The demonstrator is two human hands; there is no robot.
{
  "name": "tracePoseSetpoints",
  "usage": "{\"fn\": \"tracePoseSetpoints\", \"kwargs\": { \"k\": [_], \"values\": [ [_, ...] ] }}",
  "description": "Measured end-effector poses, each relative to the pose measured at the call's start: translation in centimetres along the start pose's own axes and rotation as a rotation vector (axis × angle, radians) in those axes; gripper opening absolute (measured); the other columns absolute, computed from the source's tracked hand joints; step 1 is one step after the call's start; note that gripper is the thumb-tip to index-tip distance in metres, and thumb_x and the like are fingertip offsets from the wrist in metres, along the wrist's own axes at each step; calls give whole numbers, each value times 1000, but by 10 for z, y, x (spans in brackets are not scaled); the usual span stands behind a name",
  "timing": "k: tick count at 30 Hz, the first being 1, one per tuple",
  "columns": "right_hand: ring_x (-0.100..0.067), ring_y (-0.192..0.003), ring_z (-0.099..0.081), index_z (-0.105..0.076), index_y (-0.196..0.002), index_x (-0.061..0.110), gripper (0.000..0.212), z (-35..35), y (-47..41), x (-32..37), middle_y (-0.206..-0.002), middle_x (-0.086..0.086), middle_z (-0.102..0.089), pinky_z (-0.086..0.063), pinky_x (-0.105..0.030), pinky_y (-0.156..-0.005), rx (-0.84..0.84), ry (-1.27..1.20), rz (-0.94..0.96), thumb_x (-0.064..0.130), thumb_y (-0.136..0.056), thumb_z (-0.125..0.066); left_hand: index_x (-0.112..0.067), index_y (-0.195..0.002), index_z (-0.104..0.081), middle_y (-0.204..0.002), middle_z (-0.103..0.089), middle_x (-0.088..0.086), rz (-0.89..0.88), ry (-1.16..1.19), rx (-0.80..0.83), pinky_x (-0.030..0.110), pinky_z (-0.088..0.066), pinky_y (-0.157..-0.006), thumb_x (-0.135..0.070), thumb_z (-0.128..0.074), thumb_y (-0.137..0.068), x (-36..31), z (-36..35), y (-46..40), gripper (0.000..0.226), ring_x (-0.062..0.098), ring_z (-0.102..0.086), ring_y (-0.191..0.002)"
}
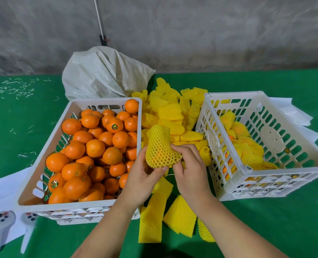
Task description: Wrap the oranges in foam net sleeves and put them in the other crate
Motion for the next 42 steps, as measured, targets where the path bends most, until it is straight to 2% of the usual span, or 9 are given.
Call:
{"fn": "tracePoseSetpoints", "kwargs": {
  "k": [6, 10, 15, 20, 24, 30, 36, 39, 42],
  "values": [
    [-14, -99, -58, -70, -106, 9, 18, -32, 32, 4, -109, 0, -58, -52, -31, -81, 238, 1, 15, 1, -92, -62, -42, -134, -62, -124, -73, -8, 1, -17, -247, 19, -56, -86, -15, -75, -90, 5, 29, -2, 53, 10, -71, -111],
    [-8, -92, -62, -66, -106, 25, 17, -21, 32, -13, -99, 11, -63, -52, -25, -78, 173, -346, -399, 27, -90, -62, -32, -139, -61, -120, -74, 2, 13, 27, -260, 32, -61, -84, -16, -75, -90, 8, 32, -2, 54, 19, -72, -106],
    [-10, -124, -57, -28, -152, 37, 78, -48, 28, -7, -142, 10, -52, -51, -32, -100, 423, -473, -649, 44, -90, -75, -43, -146, -53, -145, -60, -11, 5, -189, -98, 41, -53, -108, -36, -81, -89, 9, 16, 0, 64, 15, -59, -134],
    [-13, -136, -48, -10, -160, 41, 104, -45, 27, -13, -152, 10, -42, -45, -40, -112, 564, -415, -616, 46, -82, -79, -52, -153, -42, -144, -52, -22, -39, -349, 30, 11, -42, -105, -23, -81, -95, 7, 7, -1, 76, 0, -49, -138],
    [-10, -125, -59, -20, -156, 50, 104, -48, 34, -18, -149, 17, -48, -54, -41, -104, 515, -564, -703, 80, -68, -65, -36, -151, -51, -133, -58, -15, -83, -372, -65, 8, -43, -99, -3, -83, -86, 1, 5, 0, 79, 1, -56, -127],
    [-12, -115, -67, -44, -143, 46, 73, -67, 51, -27, -135, 14, -63, -57, -34, -89, 482, -688, -754, 58, -77, -72, -45, -149, -48, -129, -51, -28, -42, -369, -95, 10, -44, -99, -18, -81, -92, 1, 12, 0, 72, -2, -52, -129],
    [-12, -126, -62, -46, -148, 40, 76, -65, 46, -39, -139, 12, -63, -53, -43, -105, 484, -732, -748, 48, -79, -77, -45, -161, -24, -148, -37, -25, 23, -328, 121, 7, -37, -107, -25, -76, -91, 4, -4, 2, 89, -9, -38, -142],
    [-13, -126, -61, -38, -149, 49, 95, -59, 42, -46, -141, 15, -60, -53, -46, -105, 502, -685, -768, 59, -67, -86, -43, -165, -21, -157, -33, -32, 52, -208, 231, 16, -38, -114, -30, -65, -87, 7, -14, 8, 90, -5, -33, -149],
    [-14, -124, -63, -44, -141, 54, 99, -52, 41, -52, -136, 14, -63, -55, -46, -102, 467, -664, -772, 64, -55, -94, -30, -162, -37, -160, -49, -9, 80, 8, 200, 37, -46, -115, -25, -63, -86, 7, -10, 6, 80, 14, -48, -146]
  ]
}}
Point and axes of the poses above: each hand's wrist, its own y-axis away from the middle knuckle, its own z-axis out of the back of the hand, x = y × z, the point moved 9 cm from there along -y, towards the middle knuckle
